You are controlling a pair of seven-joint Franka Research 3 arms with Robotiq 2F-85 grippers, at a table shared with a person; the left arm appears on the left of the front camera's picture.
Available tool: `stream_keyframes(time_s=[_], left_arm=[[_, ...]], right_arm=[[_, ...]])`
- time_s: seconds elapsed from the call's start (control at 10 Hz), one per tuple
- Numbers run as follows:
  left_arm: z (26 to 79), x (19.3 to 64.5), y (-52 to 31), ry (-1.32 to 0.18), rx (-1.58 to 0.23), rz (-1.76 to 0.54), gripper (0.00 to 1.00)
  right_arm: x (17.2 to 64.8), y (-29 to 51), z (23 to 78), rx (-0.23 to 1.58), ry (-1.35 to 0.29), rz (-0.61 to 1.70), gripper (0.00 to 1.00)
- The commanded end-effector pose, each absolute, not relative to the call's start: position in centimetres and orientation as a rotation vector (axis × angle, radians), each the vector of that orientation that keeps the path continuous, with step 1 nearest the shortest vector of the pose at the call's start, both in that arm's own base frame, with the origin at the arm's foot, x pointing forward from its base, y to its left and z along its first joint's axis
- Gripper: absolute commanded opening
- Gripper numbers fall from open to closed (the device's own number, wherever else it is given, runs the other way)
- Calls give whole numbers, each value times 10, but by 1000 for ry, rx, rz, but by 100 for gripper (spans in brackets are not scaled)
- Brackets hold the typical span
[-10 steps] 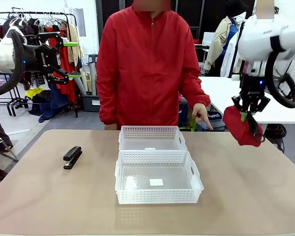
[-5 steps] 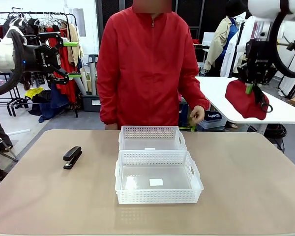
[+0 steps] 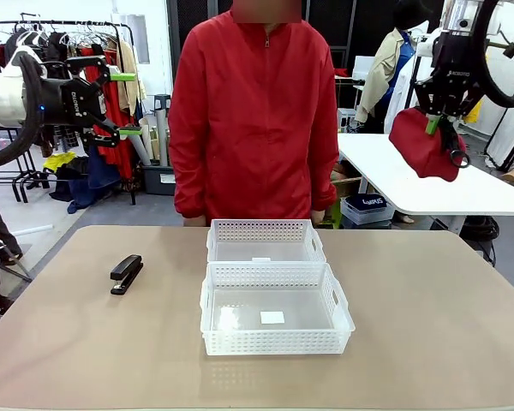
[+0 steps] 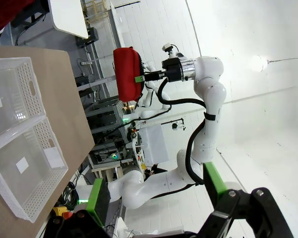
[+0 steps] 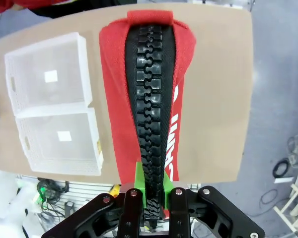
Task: Distribute items into two baskets.
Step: Pick up the Pencil pouch that the person points to, then move the picked Pencil pouch towards the Organizing basket indicated by the person, stopping as directed.
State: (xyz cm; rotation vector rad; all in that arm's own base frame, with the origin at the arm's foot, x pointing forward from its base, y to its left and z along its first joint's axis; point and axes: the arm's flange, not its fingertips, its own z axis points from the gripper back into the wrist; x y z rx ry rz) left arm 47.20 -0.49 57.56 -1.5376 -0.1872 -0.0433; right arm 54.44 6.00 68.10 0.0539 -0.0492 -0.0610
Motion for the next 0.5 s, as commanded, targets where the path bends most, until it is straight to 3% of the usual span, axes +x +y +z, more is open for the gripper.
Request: stream_keyframes(time_s=[0.0,0.4], left_arm=[[577,472,-5,-189,-1537,-46,100],[577,472,-5,-189,-1537,-46,100]], right_arm=[[544,60,678,52,-38,-49,0],[544,60,678,52,-38,-49,0]])
